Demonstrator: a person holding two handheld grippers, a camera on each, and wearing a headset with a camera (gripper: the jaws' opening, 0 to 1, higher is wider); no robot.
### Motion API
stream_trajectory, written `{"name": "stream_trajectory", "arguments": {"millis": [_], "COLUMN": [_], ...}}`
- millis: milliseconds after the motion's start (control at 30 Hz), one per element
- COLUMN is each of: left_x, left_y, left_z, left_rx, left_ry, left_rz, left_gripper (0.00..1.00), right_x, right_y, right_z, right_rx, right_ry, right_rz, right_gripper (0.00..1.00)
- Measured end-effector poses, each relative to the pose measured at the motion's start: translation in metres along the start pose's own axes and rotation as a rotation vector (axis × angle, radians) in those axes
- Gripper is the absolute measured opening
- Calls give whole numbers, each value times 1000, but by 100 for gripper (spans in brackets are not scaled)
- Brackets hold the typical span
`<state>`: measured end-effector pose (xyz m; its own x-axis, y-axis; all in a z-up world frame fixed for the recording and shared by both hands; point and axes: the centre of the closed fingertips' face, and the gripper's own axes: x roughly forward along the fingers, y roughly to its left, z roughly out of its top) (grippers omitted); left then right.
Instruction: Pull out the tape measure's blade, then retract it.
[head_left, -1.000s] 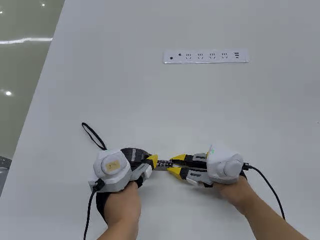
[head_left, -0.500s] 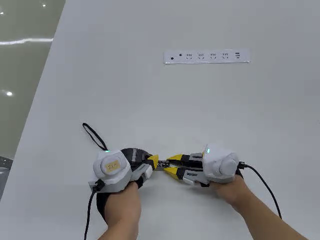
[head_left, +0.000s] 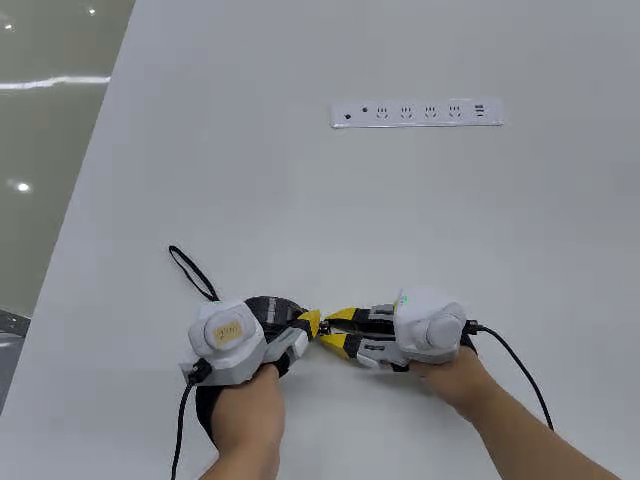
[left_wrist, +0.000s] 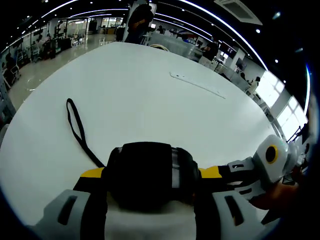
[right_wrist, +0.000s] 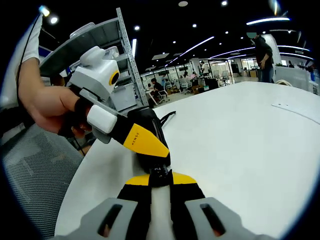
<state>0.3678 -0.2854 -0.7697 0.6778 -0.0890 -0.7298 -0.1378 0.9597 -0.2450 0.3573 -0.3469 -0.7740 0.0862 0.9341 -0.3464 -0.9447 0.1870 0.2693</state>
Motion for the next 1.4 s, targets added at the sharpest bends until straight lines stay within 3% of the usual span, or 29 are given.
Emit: {"name": "stream_trajectory", "arguments": {"millis": [800,1400], "left_x": [0,0], "left_y": [1,2], "left_z": [1,1], "left_rx": [-6,-6], "left_ry": [1,-2], "left_rz": [-1,0], "left_gripper": [69,69], "right_x": [11,11], "right_y": [4,2], "right_z": [4,4], "right_rx": [-24,-2], "right_ry": [4,5], "right_rz": [21,18], "right_gripper": [12,13]}}
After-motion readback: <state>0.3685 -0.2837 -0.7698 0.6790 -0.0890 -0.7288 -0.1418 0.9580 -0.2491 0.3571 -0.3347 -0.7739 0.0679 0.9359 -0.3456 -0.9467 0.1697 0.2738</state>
